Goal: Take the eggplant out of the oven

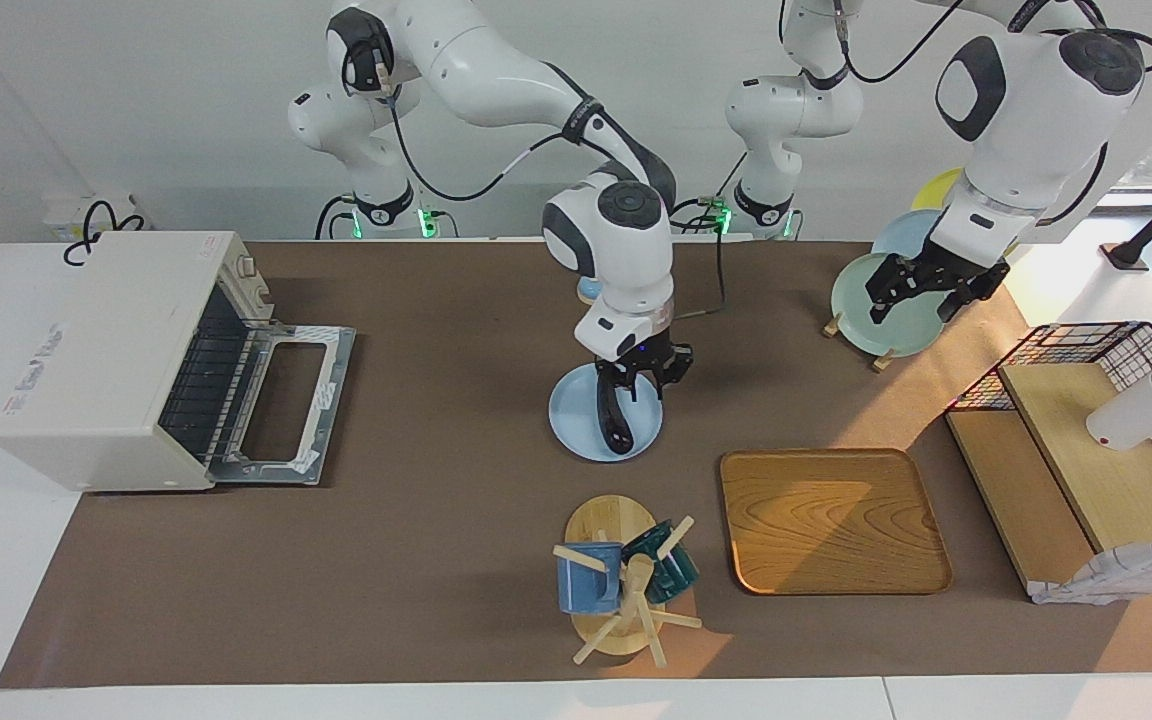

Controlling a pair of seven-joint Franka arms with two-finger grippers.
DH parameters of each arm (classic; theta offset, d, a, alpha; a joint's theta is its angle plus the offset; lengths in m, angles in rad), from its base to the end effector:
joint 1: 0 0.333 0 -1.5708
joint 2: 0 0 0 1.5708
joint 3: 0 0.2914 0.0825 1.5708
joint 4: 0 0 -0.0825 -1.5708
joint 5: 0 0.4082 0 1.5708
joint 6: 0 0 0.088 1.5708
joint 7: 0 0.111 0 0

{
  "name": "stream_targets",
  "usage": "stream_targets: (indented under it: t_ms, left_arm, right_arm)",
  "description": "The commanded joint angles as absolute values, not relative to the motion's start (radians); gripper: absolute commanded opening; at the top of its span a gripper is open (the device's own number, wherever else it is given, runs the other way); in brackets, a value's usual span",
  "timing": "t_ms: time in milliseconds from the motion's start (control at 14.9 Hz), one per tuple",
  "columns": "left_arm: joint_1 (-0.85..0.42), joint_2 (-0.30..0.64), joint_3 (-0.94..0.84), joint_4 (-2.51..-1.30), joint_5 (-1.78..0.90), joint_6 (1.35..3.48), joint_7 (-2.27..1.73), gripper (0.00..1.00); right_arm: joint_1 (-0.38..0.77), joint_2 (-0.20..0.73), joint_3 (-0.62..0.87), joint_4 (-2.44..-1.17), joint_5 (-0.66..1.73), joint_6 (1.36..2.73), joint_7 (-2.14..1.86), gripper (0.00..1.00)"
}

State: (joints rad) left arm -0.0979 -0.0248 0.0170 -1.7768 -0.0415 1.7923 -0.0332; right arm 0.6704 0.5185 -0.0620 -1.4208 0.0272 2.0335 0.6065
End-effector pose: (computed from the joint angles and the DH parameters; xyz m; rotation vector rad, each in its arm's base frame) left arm 0.5818 -0.0508 0.5267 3.0971 -0.0610 0.0587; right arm 0.5895 0.4213 0.3735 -3.0891 -0.0008 -0.1256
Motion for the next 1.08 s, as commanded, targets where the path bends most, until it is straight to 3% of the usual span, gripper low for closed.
stream_targets:
  t_ms: [0, 135, 337, 538, 740, 1010]
  left_arm:
    - [-0.104, -0.041, 0.014, -1.856, -0.089, 1.886, -0.041, 1.0]
    - [-0.156, -0.02, 0.011, -1.867, -0.1, 1.916, -0.051, 1.0]
    - [-0.277, 0.04, 0.011, -1.867, -0.101, 1.982, -0.165, 1.0]
    - [-0.403, 0.096, 0.011, -1.867, -0.103, 2.052, -0.282, 1.0]
    - [-0.558, 0.141, 0.011, -1.911, -0.104, 2.165, -0.428, 1.0]
    - [-0.647, 0.185, 0.011, -1.953, -0.104, 2.278, -0.451, 1.0]
  right_arm:
    - [0.6, 0.399, -0.051, -1.555, -0.154, 1.915, 0.5, 0.0]
    - [0.537, 0.301, -0.051, -1.726, -0.238, 1.927, 0.473, 0.0]
    - [0.353, 0.246, -0.049, -1.886, -0.244, 1.942, 0.411, 0.0]
    - [0.235, 0.206, -0.051, -2.078, -0.244, 2.139, 0.309, 0.0]
    - [0.21, 0.199, -0.049, -2.117, -0.244, 2.18, 0.307, 0.0]
    - [0.184, 0.206, -0.051, -2.134, -0.317, 2.181, 0.256, 0.0]
